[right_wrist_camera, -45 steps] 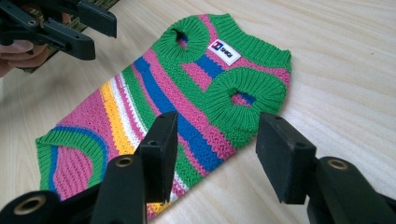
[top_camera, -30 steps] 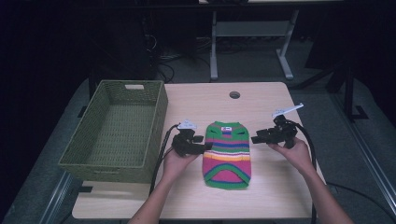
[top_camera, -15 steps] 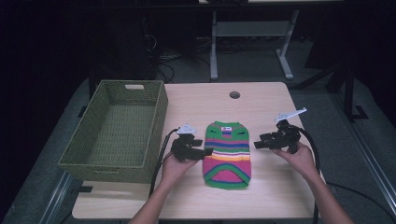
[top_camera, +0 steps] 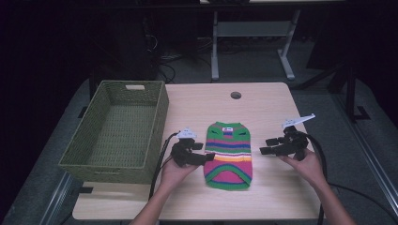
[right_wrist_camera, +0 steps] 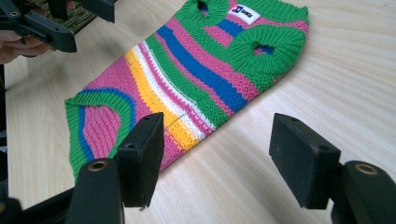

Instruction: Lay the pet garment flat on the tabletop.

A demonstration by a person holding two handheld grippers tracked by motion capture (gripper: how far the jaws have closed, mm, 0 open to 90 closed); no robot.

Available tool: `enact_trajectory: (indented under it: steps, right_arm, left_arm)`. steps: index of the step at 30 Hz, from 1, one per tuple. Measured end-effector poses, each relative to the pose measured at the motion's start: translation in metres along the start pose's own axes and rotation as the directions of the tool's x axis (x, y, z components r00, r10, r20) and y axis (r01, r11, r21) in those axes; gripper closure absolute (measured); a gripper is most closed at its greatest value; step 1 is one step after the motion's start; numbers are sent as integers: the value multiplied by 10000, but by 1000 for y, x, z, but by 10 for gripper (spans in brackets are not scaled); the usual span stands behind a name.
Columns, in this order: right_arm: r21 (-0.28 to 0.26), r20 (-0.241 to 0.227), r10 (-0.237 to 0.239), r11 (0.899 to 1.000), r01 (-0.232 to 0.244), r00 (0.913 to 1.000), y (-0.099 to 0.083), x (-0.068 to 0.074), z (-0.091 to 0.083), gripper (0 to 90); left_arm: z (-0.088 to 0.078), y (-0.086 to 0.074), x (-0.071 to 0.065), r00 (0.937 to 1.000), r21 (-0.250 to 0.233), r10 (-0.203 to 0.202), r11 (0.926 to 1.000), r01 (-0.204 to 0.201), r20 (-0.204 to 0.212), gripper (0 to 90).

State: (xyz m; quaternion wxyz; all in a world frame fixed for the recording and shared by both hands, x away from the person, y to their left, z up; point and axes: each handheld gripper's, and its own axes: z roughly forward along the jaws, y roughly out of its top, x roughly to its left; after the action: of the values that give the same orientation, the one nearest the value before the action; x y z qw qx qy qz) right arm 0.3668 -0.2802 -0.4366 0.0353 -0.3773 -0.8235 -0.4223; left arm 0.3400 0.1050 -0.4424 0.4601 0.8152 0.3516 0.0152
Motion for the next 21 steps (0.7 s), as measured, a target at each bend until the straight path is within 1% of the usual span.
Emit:
enact_trajectory:
  steps: [4, 5, 6, 7, 9, 13, 15, 17, 18, 19, 21]
  right_arm:
    - [18, -87, 83, 10000, -83, 9999, -5, 2, -2, 341]
    - [114, -59, 53, 9999, -53, 10000, -7, 3, -3, 338]
    - [54, -38, -41, 10000, 41, 10000, -8, 4, -4, 339]
    - [72, -67, 23, 10000, -23, 10000, -9, 5, -5, 339]
    - [87, -66, -49, 9999, 49, 10000, -12, 5, -6, 339]
    - [-70, -28, -91, 9999, 91, 10000, -17, 7, -9, 340]
    - [-24, -1, -92, 10000, 92, 10000, -19, 8, -10, 339]
    - [-103, -3, -112, 9999, 112, 9999, -21, 9, -11, 340]
    - [-143, -12, -43, 9999, 43, 10000, -22, 11, -12, 339]
    - [-137, -6, -144, 9998, 144, 9999, -23, 11, -12, 339]
    - [-147, -27, -145, 9998, 144, 9999, -26, 11, -12, 339]
  left_arm:
    - [-2, -2, -1, 10000, 63, 17, 10000, -17, 34, 261]
    - [-3, -3, -2, 10000, 65, 9, 10000, -9, 47, 255]
    - [-3, -3, -2, 10000, 65, 9, 10000, -9, 47, 255]
    - [-6, -5, -2, 10000, 56, 42, 10000, -43, 58, 255]
    - [-7, -7, -3, 10000, 9, -11, 10000, 11, 91, 251]
    - [-10, -11, -7, 10000, 47, 48, 10000, -48, 40, 244]
    - [-11, -12, -8, 10000, 117, 88, 9999, -88, -25, 238]
    - [-13, -14, -10, 9999, 113, 106, 9999, -106, 21, 234]
    - [-13, -15, -11, 9999, 83, 130, 9999, -130, -1, 234]
    - [-14, -15, -11, 9999, 89, 172, 9998, -172, -12, 234]
    - [-16, -17, -12, 9999, 76, 121, 9999, -121, 12, 233]
